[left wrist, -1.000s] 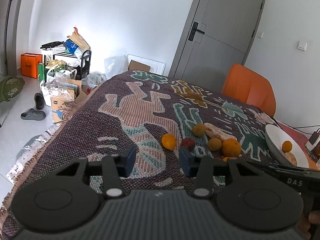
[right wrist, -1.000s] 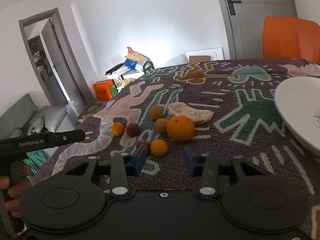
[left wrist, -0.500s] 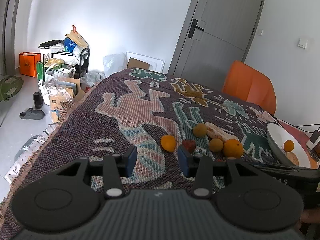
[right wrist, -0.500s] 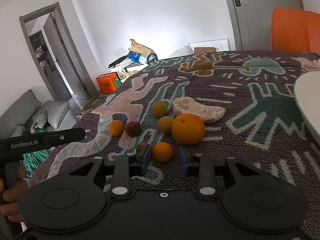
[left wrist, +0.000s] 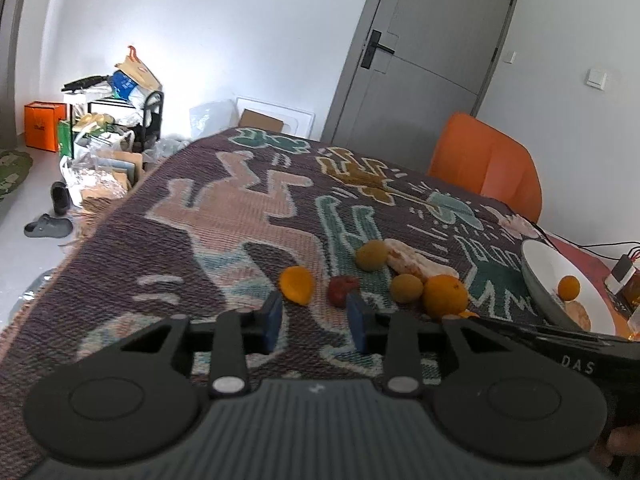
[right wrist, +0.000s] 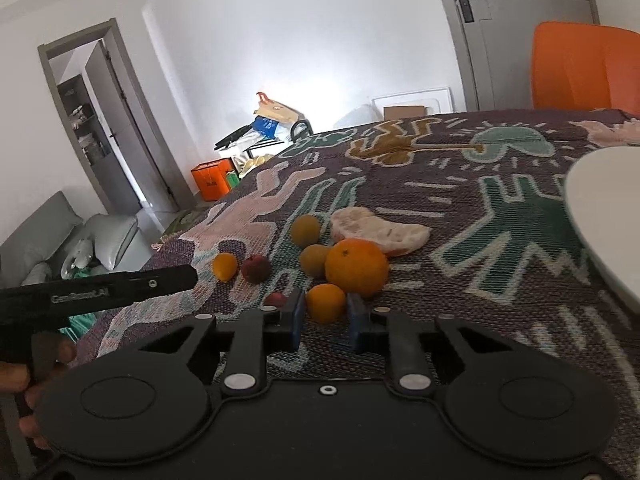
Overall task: Organize fruits
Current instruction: 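Grasp a small tangerine with the right tool while the left tool grasps a red plum, then carry the tangerine and plum onto the white plate and release both, then move both open tools back to the remaining fruit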
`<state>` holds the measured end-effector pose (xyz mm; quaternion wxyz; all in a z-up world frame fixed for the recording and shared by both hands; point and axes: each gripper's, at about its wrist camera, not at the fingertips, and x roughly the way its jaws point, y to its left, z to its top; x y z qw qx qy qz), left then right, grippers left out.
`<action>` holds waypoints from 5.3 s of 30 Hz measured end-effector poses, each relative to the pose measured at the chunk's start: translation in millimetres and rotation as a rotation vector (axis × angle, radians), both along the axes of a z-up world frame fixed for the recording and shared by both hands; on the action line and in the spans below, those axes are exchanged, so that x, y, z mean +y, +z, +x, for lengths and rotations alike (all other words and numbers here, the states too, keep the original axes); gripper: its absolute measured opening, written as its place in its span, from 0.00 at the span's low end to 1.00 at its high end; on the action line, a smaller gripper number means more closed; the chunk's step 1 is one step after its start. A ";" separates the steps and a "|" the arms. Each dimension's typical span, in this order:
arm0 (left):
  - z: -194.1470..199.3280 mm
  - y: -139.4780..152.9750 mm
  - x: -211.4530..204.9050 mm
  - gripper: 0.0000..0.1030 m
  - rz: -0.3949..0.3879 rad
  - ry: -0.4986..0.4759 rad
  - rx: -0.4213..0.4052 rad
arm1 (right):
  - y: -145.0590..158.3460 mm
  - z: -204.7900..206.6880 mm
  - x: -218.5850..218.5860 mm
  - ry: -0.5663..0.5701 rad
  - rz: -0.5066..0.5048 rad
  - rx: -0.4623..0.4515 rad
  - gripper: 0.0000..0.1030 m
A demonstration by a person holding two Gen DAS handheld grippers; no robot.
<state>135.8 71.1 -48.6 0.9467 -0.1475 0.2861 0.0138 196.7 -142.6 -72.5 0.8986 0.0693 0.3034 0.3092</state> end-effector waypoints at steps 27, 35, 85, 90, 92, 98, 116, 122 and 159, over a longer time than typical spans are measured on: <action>47.9 -8.9 -35.2 0.20 0.088 -0.025 0.040 | 14.6 -13.2 -83.9 -0.203 0.030 -0.047 0.20; 41.7 12.3 -59.7 0.20 0.081 -0.068 -0.007 | 18.6 -18.0 -116.5 -0.269 0.055 -0.068 0.20; 75.8 36.1 -231.2 0.21 0.086 -0.408 -0.081 | 11.5 -16.0 -218.5 -0.495 0.072 -0.101 0.50; 82.6 37.3 -238.7 0.21 0.082 -0.415 -0.083 | 12.0 -26.8 -223.0 -0.495 0.094 -0.098 0.50; 82.9 37.9 -242.3 0.23 0.086 -0.415 -0.086 | 11.2 -28.9 -223.4 -0.491 0.103 -0.092 0.50; 77.4 39.4 -237.1 0.51 0.135 -0.373 -0.095 | 7.9 -32.5 -221.7 -0.485 0.119 -0.076 0.53; 41.2 43.3 -152.0 0.79 0.126 -0.195 -0.083 | 10.5 -41.3 -192.7 -0.436 0.158 -0.094 0.85; 28.1 44.2 -126.1 0.83 0.129 -0.128 -0.086 | 11.7 -43.4 -177.0 -0.412 0.155 -0.109 0.96; -22.8 38.3 -37.5 0.95 0.118 0.006 -0.132 | 16.4 -46.9 -82.4 -0.249 0.079 -0.109 1.00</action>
